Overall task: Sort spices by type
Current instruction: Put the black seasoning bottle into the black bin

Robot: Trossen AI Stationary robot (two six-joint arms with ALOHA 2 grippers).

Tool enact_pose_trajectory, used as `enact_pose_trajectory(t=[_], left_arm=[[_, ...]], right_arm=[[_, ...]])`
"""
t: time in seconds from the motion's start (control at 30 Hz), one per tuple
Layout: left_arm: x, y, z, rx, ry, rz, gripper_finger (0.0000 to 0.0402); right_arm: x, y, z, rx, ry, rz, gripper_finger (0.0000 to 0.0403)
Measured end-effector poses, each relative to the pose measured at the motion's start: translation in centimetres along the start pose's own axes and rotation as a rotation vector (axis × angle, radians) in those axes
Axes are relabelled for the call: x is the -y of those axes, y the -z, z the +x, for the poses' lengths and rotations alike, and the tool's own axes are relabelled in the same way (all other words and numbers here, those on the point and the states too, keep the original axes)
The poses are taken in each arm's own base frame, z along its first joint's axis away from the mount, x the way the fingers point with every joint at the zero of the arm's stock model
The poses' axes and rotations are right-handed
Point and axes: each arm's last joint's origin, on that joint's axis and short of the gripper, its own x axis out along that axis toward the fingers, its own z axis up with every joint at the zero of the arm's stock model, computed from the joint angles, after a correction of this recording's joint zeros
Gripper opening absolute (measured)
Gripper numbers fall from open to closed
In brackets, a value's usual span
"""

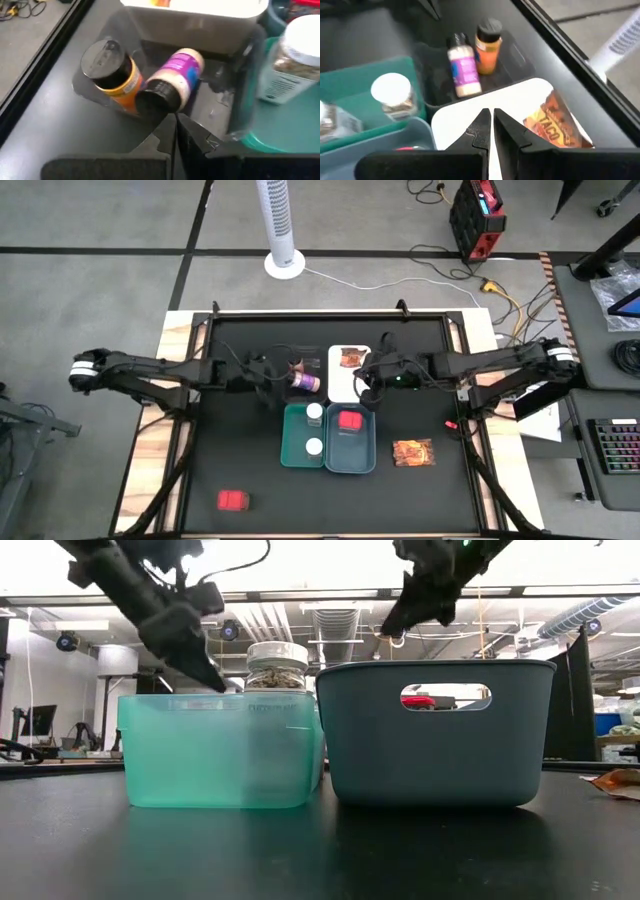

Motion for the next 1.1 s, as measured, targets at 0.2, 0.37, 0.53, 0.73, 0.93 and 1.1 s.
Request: enact_pose_trajectory(t=[0.2,0.37,0.53,0.73,0.93,1.1], left_arm=[[-0.2,0.6,1.7,-0.031,-0.023,0.013,0.0],[0.0,0.6,2.6,-0.049,-0.024,0.03,0.0],[0.2,0.8,3.3,-0.079,-0.025,0.051,0.0],[0.3,0.8,3.7,-0.079,-0.025,0.053,0.0],[0.4,0.6,3.7,-0.055,-0.024,0.05,0.0],[0.4,0.6,3.7,-0.054,-0.016,0.049,0.0]], right_arm=[[-1.1,1.7,4.4,-0.052,0.016,-0.012,0.0012],[-1.3,2.7,7.6,-0.13,0.05,-0.025,0.0012],[-1.4,3.2,9.2,-0.152,0.059,-0.026,0.0012],[-1.6,3.3,10.0,-0.131,0.056,-0.021,0.0012],[-1.9,4.0,11.7,-0.121,0.051,-0.048,0.0012],[-1.7,4.4,12.7,-0.121,0.045,-0.041,0.0012]])
